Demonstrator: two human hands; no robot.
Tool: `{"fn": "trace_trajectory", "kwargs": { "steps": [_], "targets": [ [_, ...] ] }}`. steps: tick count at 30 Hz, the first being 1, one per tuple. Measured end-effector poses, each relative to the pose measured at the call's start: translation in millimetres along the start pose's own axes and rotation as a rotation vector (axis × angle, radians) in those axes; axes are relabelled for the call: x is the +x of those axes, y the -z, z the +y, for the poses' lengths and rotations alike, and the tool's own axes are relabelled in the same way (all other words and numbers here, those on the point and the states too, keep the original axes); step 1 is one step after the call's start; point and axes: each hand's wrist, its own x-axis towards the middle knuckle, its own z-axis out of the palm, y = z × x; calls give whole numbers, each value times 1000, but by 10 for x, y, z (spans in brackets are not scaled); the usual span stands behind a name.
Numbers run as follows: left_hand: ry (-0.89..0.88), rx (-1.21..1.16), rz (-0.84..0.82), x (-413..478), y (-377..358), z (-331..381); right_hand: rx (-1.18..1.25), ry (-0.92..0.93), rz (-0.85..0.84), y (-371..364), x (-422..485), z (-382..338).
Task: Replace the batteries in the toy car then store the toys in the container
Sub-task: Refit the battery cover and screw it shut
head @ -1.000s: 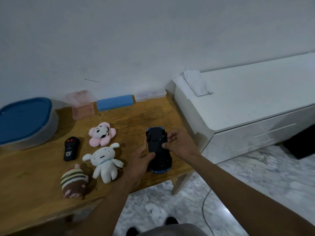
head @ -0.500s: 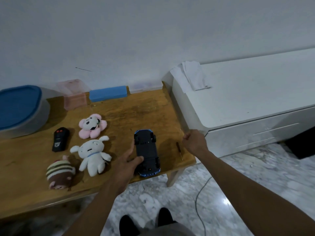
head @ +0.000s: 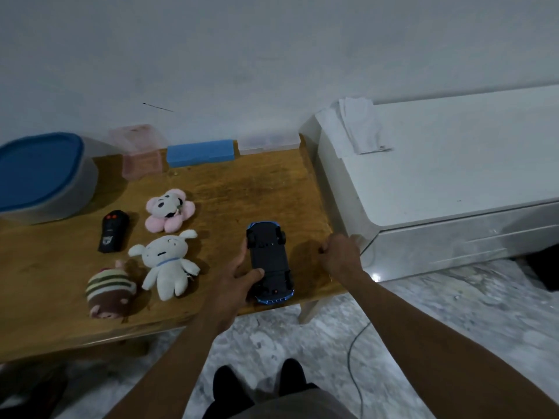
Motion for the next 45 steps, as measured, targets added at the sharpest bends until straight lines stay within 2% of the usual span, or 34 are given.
{"fn": "trace_trajectory", "kwargs": {
  "steps": [6, 9, 15, 21, 29, 45],
  "targets": [
    [25, -15, -12, 73, -23, 92, 127, -14, -21, 113, -10, -103],
    [22, -7, -15, 110, -8, 172, 279, 19, 24, 265, 4, -323],
    [-52, 31, -58, 114, 52, 442, 628, 264, 58, 621, -71, -747],
    [-143, 83, -74, 90, 87, 687, 802, 470, 174, 736, -254, -1083],
    [-194, 77, -64, 79, 164, 828, 843, 584, 292, 727, -331, -1269],
    [-210, 61, -63, 80, 247, 880, 819, 632, 287, 677, -330, -1409]
  ]
}}
